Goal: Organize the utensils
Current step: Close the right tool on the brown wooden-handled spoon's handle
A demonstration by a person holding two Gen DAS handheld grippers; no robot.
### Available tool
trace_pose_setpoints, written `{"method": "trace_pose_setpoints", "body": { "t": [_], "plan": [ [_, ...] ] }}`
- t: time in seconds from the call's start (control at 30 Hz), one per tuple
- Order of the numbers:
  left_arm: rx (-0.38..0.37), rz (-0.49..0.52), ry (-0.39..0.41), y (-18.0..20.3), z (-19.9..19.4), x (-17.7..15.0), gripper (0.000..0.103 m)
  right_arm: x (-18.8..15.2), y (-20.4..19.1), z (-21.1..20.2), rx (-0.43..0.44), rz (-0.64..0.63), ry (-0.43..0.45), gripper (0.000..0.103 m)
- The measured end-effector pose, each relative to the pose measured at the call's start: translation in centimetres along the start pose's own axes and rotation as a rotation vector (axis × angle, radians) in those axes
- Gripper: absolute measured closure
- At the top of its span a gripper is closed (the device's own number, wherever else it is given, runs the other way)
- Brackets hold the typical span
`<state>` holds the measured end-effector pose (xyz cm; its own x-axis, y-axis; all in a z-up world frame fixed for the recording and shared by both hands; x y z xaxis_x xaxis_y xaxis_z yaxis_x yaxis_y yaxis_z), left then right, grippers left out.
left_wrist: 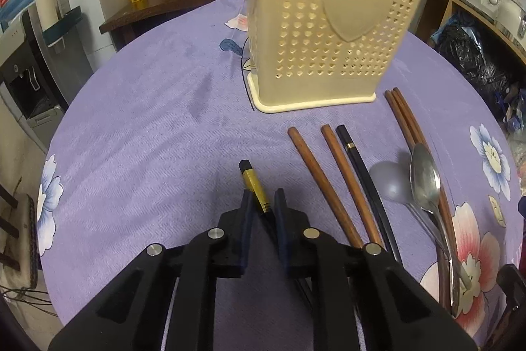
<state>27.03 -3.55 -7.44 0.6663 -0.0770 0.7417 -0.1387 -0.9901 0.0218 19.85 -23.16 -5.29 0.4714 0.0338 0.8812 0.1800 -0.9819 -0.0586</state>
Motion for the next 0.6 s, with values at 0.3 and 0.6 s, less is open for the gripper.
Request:
{"method": "trace_pose_setpoints", "body": {
  "t": [0.3, 0.6],
  "plan": [
    [-0.007, 0.014, 0.007, 0.4, 0.1, 0.0, 0.088, 1.7, -1.2, 3.1, 0.044, -0.019, -0.035, 0.017],
    [-0.023, 0.017, 0.012, 0.2, 0.0, -0.1, 0.088, 3.2, -3.6, 8.5, 0.057, -0.040, -0.110, 0.028]
  ]
}}
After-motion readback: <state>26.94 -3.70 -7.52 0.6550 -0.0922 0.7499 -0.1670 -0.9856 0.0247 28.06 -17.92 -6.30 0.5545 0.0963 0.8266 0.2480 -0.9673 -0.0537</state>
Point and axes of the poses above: each gripper's, at about its wrist camera, not at the fingertips, and z roughly the way its jaws point, y to its right, x to its top, the point moved 1 cm from there along z, roughly the way its jaws point, and after that the axes turned 12 degrees about y, right-handed, at the moved point
